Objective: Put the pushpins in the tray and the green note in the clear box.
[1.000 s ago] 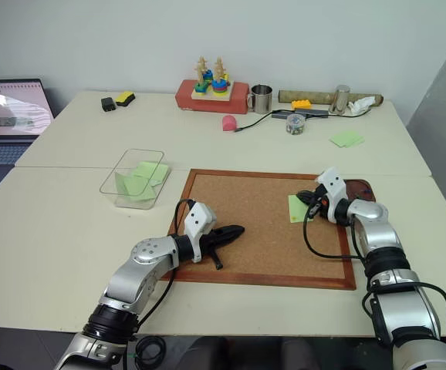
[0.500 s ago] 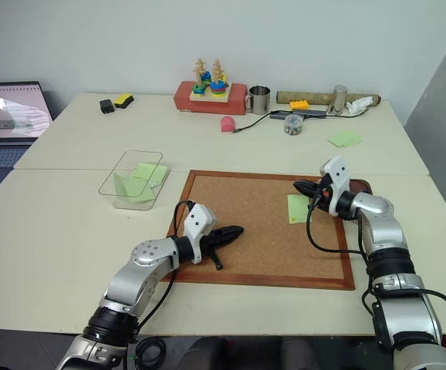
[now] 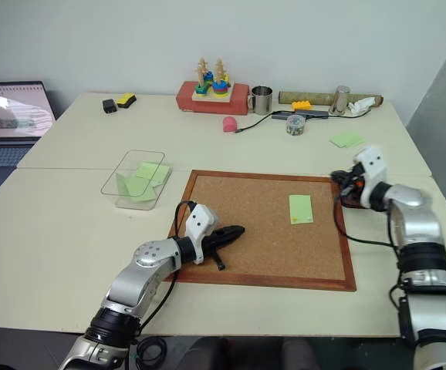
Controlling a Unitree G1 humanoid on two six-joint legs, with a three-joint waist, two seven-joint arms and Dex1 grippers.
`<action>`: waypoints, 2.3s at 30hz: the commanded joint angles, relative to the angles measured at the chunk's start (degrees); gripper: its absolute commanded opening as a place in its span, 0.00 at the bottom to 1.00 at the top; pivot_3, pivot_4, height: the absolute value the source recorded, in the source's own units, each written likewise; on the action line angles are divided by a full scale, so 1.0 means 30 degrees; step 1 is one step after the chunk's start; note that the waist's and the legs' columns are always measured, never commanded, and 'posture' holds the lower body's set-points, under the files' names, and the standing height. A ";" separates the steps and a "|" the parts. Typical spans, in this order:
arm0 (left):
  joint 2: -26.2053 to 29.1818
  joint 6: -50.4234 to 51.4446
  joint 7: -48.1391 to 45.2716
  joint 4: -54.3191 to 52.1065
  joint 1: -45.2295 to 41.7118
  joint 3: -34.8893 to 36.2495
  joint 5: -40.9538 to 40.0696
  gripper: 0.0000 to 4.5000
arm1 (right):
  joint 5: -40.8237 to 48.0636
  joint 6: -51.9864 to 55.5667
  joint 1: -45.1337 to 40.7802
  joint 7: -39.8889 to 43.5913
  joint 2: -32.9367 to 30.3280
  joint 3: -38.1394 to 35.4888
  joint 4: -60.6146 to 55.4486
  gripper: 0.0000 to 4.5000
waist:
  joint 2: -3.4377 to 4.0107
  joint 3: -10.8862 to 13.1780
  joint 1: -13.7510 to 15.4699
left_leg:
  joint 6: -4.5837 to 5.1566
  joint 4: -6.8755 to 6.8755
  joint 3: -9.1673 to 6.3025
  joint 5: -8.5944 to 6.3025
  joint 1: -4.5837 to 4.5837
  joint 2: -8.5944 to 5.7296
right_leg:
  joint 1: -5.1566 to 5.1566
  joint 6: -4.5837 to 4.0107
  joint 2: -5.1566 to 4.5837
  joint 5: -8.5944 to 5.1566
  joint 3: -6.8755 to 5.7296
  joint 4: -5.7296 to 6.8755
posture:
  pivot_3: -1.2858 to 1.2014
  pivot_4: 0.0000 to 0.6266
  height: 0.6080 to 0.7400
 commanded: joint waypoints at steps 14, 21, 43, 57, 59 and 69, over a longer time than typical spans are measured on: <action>-0.0164 0.0457 0.0013 0.0985 0.0414 -0.0671 0.0517 0.00 | -0.1676 -0.0675 -0.1596 -0.1613 -0.0236 0.0093 0.3514 0.28 | 0.0063 -0.0036 -0.0029 | 0.0003 0.0024 0.0048 0.0002 0.0007 -0.0006 | 0.0012 0.0014 0.0005 0.0006 0.0055 -0.0009 | 0.52 0.24 1.00; -0.0212 0.0384 -0.0010 0.1139 0.0327 -0.0713 0.0547 0.00 | -0.0888 0.0057 -0.1388 -0.1176 -0.0442 -0.0542 0.2261 0.59 | 0.0063 -0.0037 -0.0029 | 0.0003 0.0024 0.0047 0.0002 0.0007 -0.0005 | 0.0012 0.0015 0.0005 0.0007 0.0054 -0.0008 | 0.52 0.24 1.00; -0.0423 0.0077 -0.0188 0.1704 -0.0058 -0.0818 0.0693 0.00 | -0.2060 -0.1534 -0.0466 -0.2551 -0.0318 -0.0363 0.1909 0.59 | 0.0125 -0.0073 0.0030 | 0.0013 0.0091 0.0036 0.0008 0.0005 -0.0013 | 0.0053 0.0058 0.0005 0.0030 0.0050 -0.0017 | 0.52 0.24 1.00; -0.0457 -0.0074 -0.0215 0.1901 -0.0110 -0.0900 0.0792 0.00 | 0.2539 0.1142 0.3528 0.1536 -0.1152 -0.2449 -0.6726 0.59 | 0.0133 -0.0078 0.0093 | 0.0015 0.0085 -0.0018 0.0006 -0.0008 -0.0012 | 0.0075 0.0063 0.0003 0.0026 0.0009 -0.0043 | 0.52 0.24 1.00; -0.0456 -0.0135 -0.0231 0.1945 -0.0094 -0.0920 0.0817 0.00 | 0.2868 0.1543 0.4844 0.1845 -0.1344 -0.2500 -0.8379 0.59 | 0.0141 -0.0083 0.0093 | 0.0016 0.0085 -0.0010 0.0006 -0.0002 -0.0013 | 0.0075 0.0082 0.0003 0.0015 0.0014 -0.0044 | 0.52 0.24 1.00; -0.0500 -0.0248 -0.0302 0.2032 -0.0016 -0.0978 0.0966 0.00 | 0.2331 0.2139 0.8867 0.2365 -0.0892 0.0085 -1.2759 0.75 | 0.0177 -0.0109 0.0045 | 0.0016 0.0094 0.0009 0.0006 0.0025 -0.0007 | 0.0087 0.0161 0.0004 -0.0026 0.0029 -0.0044 | 0.52 0.24 1.00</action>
